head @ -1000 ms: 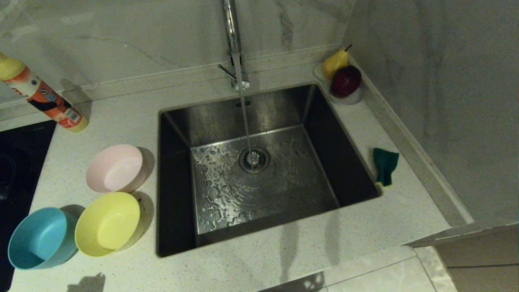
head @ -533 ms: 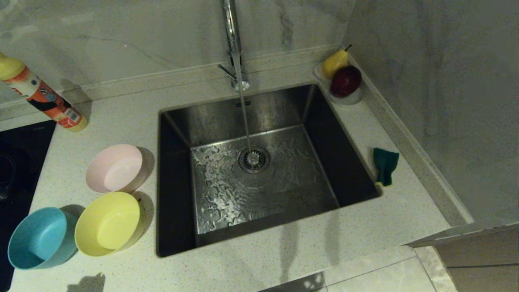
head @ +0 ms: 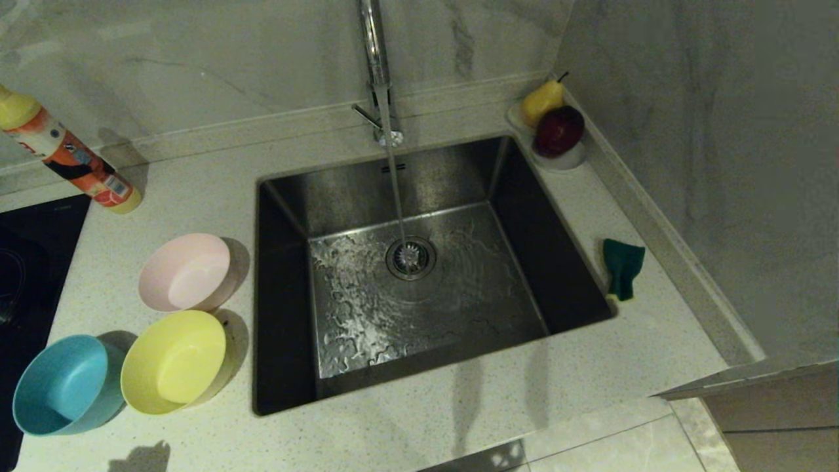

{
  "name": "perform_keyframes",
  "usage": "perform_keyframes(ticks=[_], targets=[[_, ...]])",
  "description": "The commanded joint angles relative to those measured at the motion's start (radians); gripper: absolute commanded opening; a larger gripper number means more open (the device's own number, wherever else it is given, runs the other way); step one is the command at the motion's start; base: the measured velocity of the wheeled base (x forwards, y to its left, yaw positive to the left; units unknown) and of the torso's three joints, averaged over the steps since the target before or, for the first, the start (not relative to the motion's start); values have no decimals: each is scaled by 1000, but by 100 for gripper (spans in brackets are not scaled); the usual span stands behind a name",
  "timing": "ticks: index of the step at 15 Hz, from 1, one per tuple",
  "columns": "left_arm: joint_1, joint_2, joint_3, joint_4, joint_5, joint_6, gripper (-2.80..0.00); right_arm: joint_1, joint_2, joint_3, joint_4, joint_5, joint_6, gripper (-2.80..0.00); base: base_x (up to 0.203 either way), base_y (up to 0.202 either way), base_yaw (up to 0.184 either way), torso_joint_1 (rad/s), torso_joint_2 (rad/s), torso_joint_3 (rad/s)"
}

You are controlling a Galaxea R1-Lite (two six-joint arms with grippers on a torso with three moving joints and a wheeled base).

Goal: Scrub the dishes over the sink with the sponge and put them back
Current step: Pick up a bowl and the sponge

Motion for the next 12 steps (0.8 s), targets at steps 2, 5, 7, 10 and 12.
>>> perform_keyframes(ticks=[2,5,7,10,12], targets=[[0,3,40,0,0,0,-280,0,123,-203,14,45,-11,-280,0,0,0,0,0,0],[0,3,40,1,0,0,-280,-8,279,-299,93,164,-69,-280,0,0,0,0,0,0],[0,3,40,0,0,0,-280,-8,393,-346,127,219,-81,-280,0,0,0,0,0,0],[0,3,40,0,0,0,-280,-8,610,-432,133,250,-86,-280,0,0,0,0,0,0],[0,3,40,0,0,0,-280,-4,741,-506,136,256,-88,-280,0,0,0,0,0,0]])
